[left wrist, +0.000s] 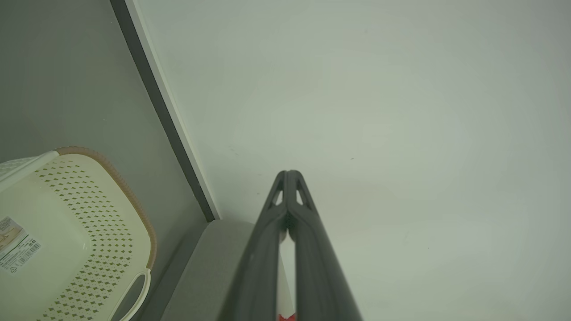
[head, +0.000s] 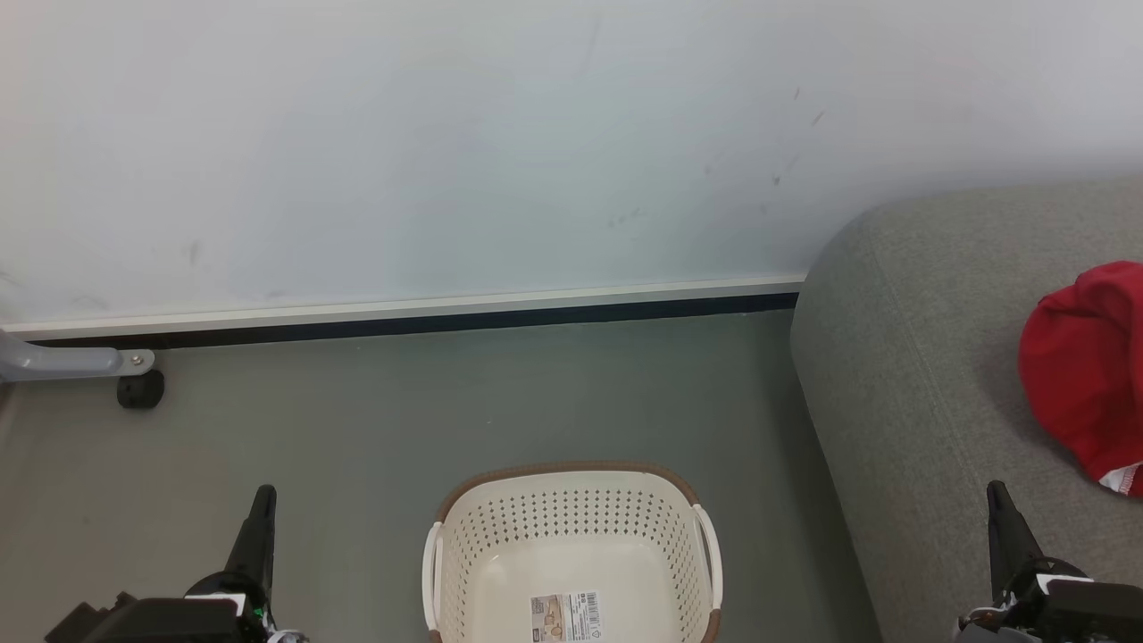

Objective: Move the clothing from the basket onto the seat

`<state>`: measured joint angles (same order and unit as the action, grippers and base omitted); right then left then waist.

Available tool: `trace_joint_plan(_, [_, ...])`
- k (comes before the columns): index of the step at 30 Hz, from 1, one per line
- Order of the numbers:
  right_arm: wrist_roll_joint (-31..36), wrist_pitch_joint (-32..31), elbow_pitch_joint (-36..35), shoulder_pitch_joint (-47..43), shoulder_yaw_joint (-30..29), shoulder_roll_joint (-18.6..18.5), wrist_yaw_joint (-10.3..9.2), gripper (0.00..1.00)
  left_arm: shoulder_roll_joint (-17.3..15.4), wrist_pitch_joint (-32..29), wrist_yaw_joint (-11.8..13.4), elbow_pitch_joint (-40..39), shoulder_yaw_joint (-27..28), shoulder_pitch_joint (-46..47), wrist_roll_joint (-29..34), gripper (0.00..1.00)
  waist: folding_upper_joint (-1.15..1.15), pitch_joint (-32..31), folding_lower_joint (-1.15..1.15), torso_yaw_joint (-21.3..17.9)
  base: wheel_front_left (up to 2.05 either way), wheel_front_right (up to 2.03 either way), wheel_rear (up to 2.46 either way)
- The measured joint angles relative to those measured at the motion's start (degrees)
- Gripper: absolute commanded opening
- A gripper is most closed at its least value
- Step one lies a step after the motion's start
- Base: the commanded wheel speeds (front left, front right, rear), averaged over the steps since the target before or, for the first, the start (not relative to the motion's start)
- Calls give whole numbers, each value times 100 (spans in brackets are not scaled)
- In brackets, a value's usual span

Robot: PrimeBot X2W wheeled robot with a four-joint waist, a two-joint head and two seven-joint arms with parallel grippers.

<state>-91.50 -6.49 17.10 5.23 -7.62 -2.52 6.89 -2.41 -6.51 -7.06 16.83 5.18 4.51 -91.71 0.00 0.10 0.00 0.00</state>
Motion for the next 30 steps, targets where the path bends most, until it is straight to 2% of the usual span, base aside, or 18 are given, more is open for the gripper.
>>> trace_joint_plan(30, [0, 0, -1, 0, 0, 0, 0, 0, 0, 0, 0, -1, -1, 0, 0, 0, 0, 1, 0, 0, 0, 0, 0])
